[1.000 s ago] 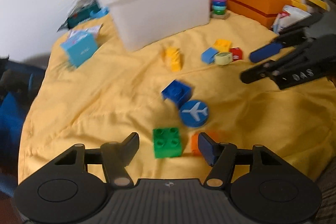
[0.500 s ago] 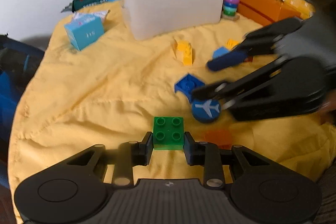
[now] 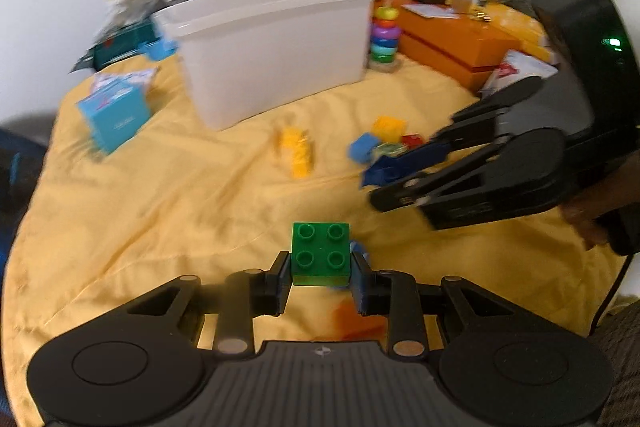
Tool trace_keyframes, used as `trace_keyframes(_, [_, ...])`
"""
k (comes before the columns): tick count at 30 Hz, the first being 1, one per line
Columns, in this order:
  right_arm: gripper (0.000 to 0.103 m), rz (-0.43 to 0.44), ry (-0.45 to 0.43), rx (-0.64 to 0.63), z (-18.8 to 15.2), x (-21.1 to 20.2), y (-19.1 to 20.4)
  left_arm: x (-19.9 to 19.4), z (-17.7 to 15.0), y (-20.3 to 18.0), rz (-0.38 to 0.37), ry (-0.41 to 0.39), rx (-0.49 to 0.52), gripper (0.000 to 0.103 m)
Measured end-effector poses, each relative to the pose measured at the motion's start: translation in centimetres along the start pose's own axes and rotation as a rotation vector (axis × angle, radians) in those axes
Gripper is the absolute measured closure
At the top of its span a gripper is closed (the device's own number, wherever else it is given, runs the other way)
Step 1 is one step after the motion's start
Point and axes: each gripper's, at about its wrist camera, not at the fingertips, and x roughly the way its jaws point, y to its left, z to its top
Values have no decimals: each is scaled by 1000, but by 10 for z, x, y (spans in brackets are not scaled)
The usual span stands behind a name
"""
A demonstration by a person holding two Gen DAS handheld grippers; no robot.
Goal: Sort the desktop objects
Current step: 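Grasp the green Lego brick with the left tool while the right tool grasps the dark blue brick, then carry both bricks over the white bin and open both tools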
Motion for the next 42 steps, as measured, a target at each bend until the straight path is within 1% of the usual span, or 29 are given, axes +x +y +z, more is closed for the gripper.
trace_keyframes(5, [65, -85, 39, 59, -33, -34, -35, 13, 15, -24, -81, -10, 63, 69])
trace_keyframes(8, [65, -121, 61, 84, -51, -47, -45, 19, 20, -36, -104, -13, 82, 69])
trace_keyframes(13, [65, -134, 75, 118, -70, -54, -49, 30, 19, -51, -131, 26, 96, 69])
trace_keyframes(15, [65, -122, 76, 132, -70, -54, -49, 30, 22, -52, -123, 21, 106, 69])
trace_keyframes(17, [65, -121, 62, 114, -66, -57, -47, 29, 30, -48, -107, 14, 94, 69])
trace_keyframes(20, [65, -127, 25, 72, -49, -60, -45, 28, 49, -37, -82, -14, 80, 69])
trace_keyframes(22, [65, -126, -18, 53, -33, -63, -47, 23, 70, -30, -61, -64, 92, 69])
trace_keyframes(24, [65, -120, -70, 41, -11, -67, -53, 15, 99, -19, -47, -139, 93, 69])
trace_keyframes(27, [65, -119, -163, 35, 28, -71, -65, 8, 140, -5, 29, -237, 140, 69])
trace_keyframes(29, [65, -135, -223, 28, 54, -72, -73, 11, 163, 3, 74, -264, 164, 69])
trace_keyframes(31, [65, -155, -269, 16, 77, -70, -80, 19, 181, 11, 112, -279, 182, 69])
trace_keyframes(33, [65, -176, -302, 13, 98, -67, -88, 29, 198, 19, 135, -286, 175, 69])
trace_keyframes(37, [65, -201, -348, 31, 133, -58, -107, 52, 227, 38, 148, -283, 108, 69])
trace_keyframes(39, [65, -231, -344, 30, 147, -48, -114, 67, 238, 46, 147, -266, 67, 69])
trace_keyframes(42, [65, -256, -317, 70, 161, -32, -129, 89, 248, 54, 164, -237, 42, 69])
